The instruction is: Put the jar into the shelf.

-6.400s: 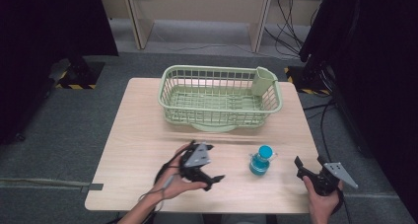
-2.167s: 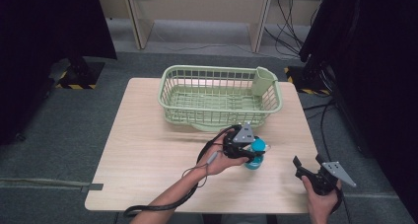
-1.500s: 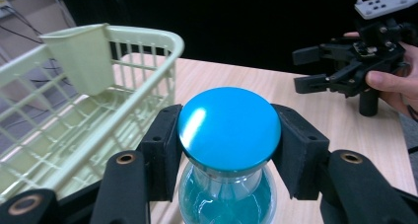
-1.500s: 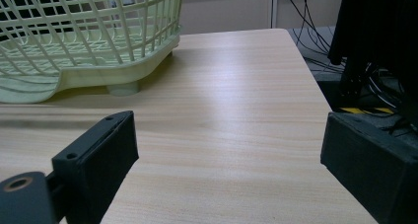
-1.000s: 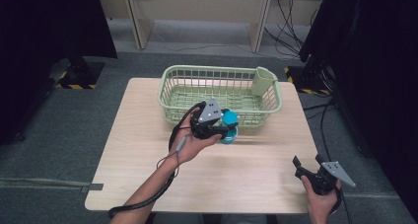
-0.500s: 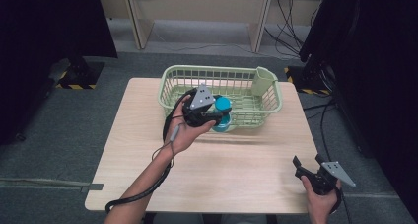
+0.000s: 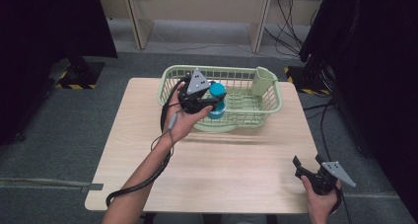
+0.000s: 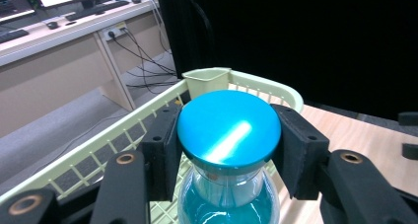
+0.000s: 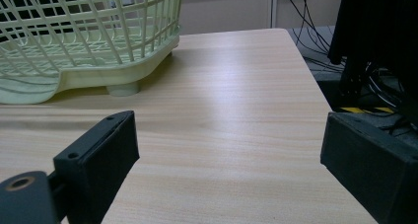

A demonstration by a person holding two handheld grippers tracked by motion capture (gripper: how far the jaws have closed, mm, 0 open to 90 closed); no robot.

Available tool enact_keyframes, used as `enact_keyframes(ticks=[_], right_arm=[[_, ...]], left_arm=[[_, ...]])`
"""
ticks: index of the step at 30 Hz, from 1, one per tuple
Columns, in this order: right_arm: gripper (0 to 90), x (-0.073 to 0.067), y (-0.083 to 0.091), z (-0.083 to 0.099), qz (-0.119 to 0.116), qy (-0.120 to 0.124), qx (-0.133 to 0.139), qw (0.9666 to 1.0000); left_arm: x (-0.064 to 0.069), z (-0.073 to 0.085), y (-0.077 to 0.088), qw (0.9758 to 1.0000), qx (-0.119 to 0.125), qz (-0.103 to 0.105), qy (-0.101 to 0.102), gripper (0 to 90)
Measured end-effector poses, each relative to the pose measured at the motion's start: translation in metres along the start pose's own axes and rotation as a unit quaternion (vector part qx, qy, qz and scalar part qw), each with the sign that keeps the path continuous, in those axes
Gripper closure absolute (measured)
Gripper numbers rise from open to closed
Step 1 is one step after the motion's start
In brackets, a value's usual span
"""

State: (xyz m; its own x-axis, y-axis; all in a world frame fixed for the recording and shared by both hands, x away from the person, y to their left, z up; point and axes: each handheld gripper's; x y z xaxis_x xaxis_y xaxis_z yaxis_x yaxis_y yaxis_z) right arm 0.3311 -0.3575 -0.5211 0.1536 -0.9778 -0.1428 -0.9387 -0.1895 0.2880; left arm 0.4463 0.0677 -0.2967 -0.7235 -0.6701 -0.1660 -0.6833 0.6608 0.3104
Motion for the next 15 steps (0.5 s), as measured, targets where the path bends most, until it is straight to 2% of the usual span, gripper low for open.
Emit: enact_keyframes(ticks=[9,12,15], right_arm=[[7.7,0.0,0.0,0.0,-0.001,-0.001,0.0,1.0],[7.7,0.0,0.0,0.0,-0.001,-0.001,0.0,1.0],[7.7,0.001,0.0,0.0,-0.001,-0.002,0.0,1.0]], left_arm=[[-0.014,-0.011,-0.011,0.9997,-0.008,-0.022,0.008,48.7],[-0.02,-0.013,-0.017,0.9995,-0.007,-0.025,0.02,48.7],[-0.026,-0.013,-0.023,0.9993,-0.012,-0.027,0.022,48.7]])
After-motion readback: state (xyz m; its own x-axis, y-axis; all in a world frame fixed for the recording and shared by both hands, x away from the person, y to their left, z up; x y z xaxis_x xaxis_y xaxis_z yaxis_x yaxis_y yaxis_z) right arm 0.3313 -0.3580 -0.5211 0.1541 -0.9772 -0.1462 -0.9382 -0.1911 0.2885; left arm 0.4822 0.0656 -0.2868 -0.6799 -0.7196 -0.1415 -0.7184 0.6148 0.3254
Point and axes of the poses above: each handheld gripper's, and its own axes: y roughly backward along the jaws, z roughly out of its underside, x roughly to its right, and after that the axes turned 1 degree about -y, right-handed
